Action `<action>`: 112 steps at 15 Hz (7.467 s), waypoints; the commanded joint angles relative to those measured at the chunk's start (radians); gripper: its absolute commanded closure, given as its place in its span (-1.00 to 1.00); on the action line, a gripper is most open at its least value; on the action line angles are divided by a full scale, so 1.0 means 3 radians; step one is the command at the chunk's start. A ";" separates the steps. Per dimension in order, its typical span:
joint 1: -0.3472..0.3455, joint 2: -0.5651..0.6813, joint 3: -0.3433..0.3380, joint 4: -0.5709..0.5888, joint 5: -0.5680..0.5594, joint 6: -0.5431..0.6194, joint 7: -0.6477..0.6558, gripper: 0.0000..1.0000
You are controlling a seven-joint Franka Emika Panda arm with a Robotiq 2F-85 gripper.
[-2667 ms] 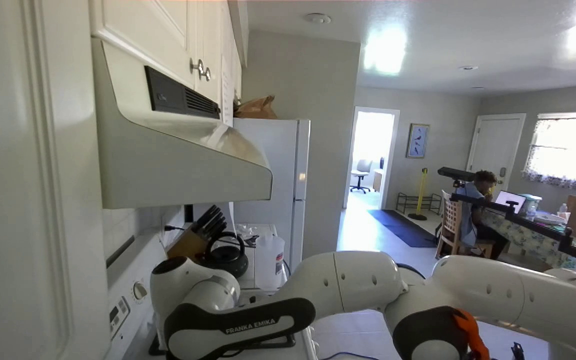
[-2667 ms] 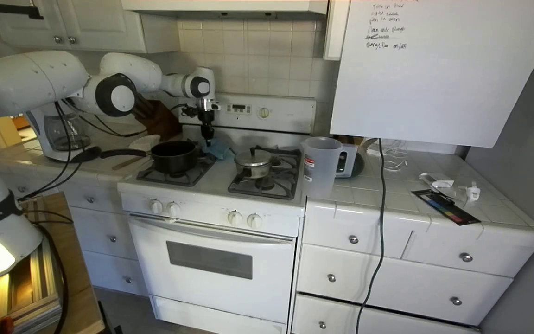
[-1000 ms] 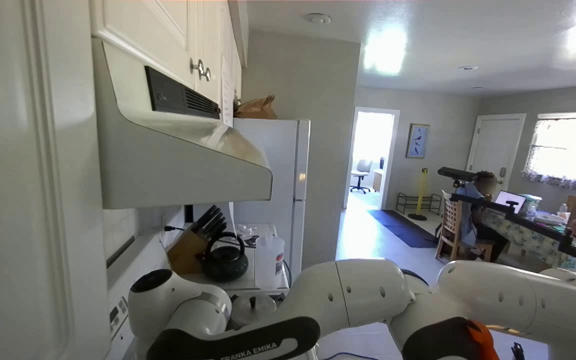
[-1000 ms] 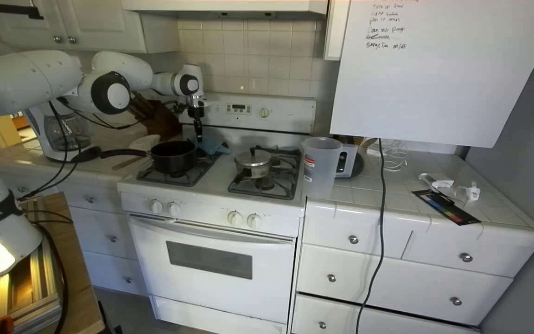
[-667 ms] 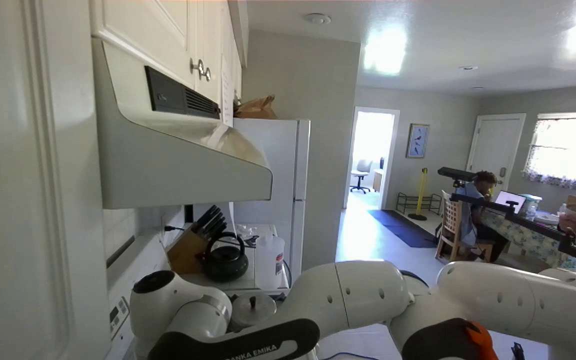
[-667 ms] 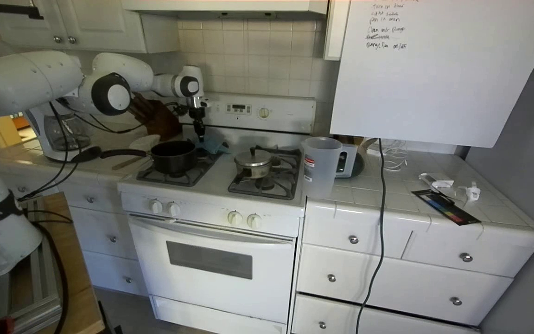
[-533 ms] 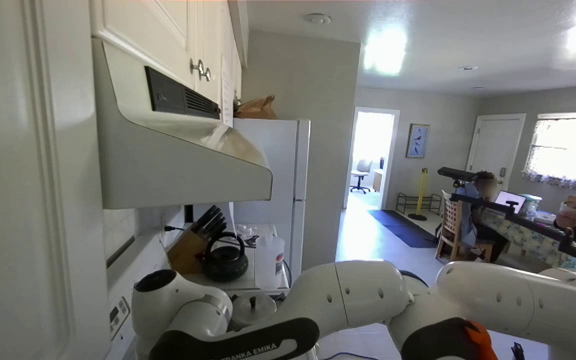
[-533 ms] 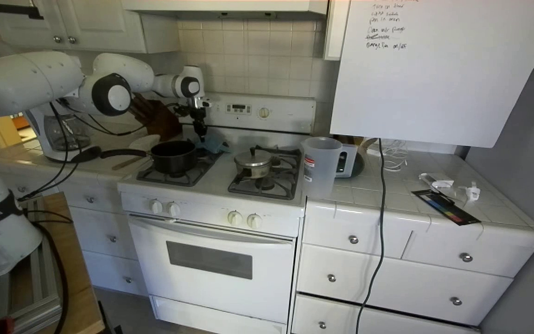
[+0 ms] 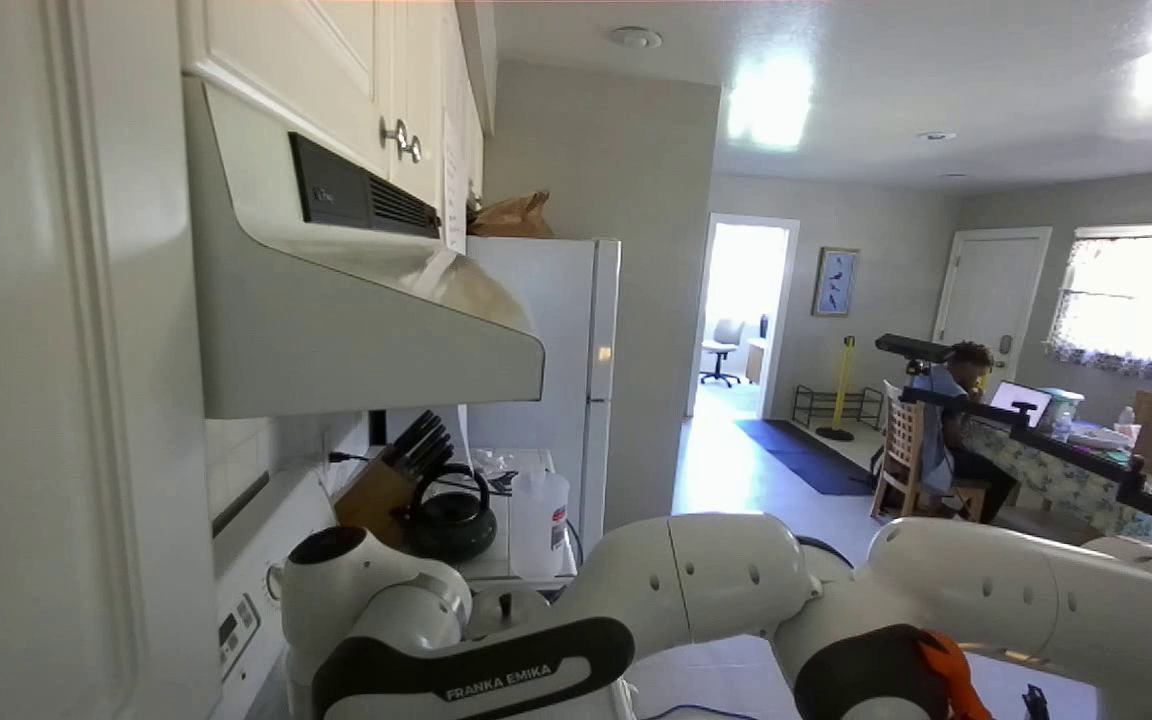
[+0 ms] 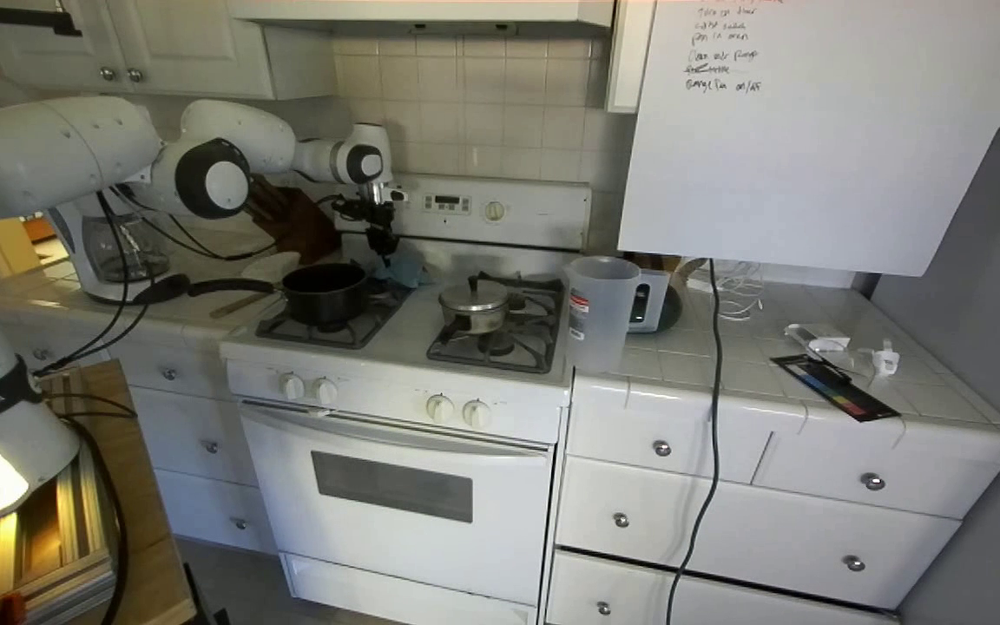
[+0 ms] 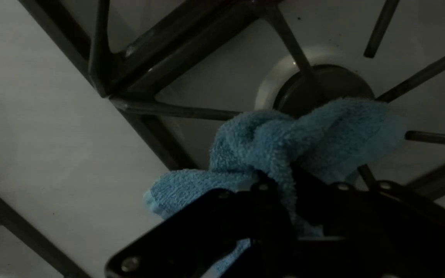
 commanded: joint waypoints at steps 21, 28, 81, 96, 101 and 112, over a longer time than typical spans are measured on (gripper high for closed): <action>0.0300 -0.0143 -0.0222 -0.0001 -0.0343 -0.0578 0.0683 0.94; 0.0298 -0.0035 -0.0312 0.0101 -0.0408 -0.0793 0.1623 0.94; -0.0336 -0.0214 -0.0074 0.0041 -0.0381 -0.1078 -0.0040 0.76; -0.0673 0.0136 -0.0015 0.0068 -0.0194 -0.0805 0.0330 0.94; -0.0661 0.0323 -0.0127 0.0110 -0.0229 -0.0397 0.0850 0.94; -0.0637 0.0296 -0.0027 0.0015 -0.0151 -0.0085 0.1077 0.94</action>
